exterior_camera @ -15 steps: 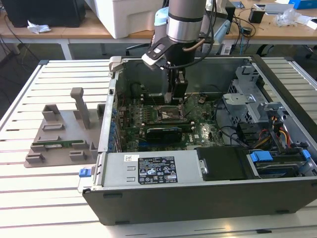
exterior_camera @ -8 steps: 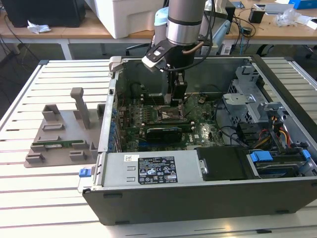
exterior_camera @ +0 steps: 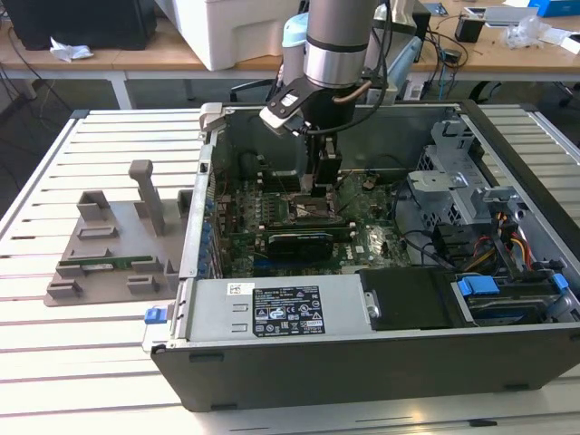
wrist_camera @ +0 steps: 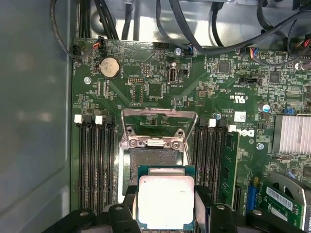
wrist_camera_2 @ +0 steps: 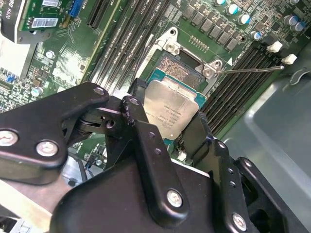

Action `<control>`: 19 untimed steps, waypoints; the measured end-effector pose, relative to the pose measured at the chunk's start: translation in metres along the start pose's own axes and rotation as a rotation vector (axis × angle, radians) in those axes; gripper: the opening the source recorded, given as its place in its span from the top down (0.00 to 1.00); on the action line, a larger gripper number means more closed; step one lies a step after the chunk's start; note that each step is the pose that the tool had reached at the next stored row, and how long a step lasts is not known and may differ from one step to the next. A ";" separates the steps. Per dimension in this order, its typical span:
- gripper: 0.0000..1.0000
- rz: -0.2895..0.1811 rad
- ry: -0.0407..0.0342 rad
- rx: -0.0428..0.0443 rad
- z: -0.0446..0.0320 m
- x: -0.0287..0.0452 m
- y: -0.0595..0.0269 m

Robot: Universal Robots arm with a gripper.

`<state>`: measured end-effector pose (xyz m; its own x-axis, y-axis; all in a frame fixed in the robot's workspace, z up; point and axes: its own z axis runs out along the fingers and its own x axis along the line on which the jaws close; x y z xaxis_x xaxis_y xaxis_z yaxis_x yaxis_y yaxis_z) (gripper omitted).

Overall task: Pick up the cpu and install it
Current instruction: 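Place the cpu into insertion slot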

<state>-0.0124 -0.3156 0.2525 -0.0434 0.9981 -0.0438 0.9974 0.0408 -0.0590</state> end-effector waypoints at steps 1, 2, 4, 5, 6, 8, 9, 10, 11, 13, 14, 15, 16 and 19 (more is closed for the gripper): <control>0.45 0.000 -0.0001 0.0001 0.0027 0.0004 0.0001; 0.45 0.000 -0.0002 0.0001 0.0045 0.0008 0.0002; 0.45 0.000 -0.0006 0.0001 0.0101 0.0022 0.0006; 0.45 0.000 -0.0007 0.0001 0.0117 0.0027 0.0008; 0.45 0.000 -0.0010 0.0001 0.0136 0.0036 0.0009; 0.45 0.000 -0.0014 0.0002 0.0171 0.0060 0.0012; 0.45 0.000 -0.0015 0.0001 0.0187 0.0069 0.0013; 0.45 0.000 -0.0018 0.0001 0.0209 0.0078 0.0015; 0.45 0.000 -0.0019 0.0001 0.0226 0.0085 0.0016; 0.45 0.001 -0.0031 0.0003 0.0495 0.0102 0.0007; 0.45 0.001 -0.0029 0.0001 0.0500 0.0099 0.0008; 0.45 0.001 -0.0027 0.0001 0.0504 0.0097 0.0008; 0.45 0.001 -0.0028 0.0001 0.0507 0.0096 0.0008; 0.45 0.001 -0.0028 0.0001 0.0519 0.0095 0.0009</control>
<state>-0.0149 -0.3085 0.2003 -0.0429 0.9980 -0.0467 0.9974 0.0401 -0.0591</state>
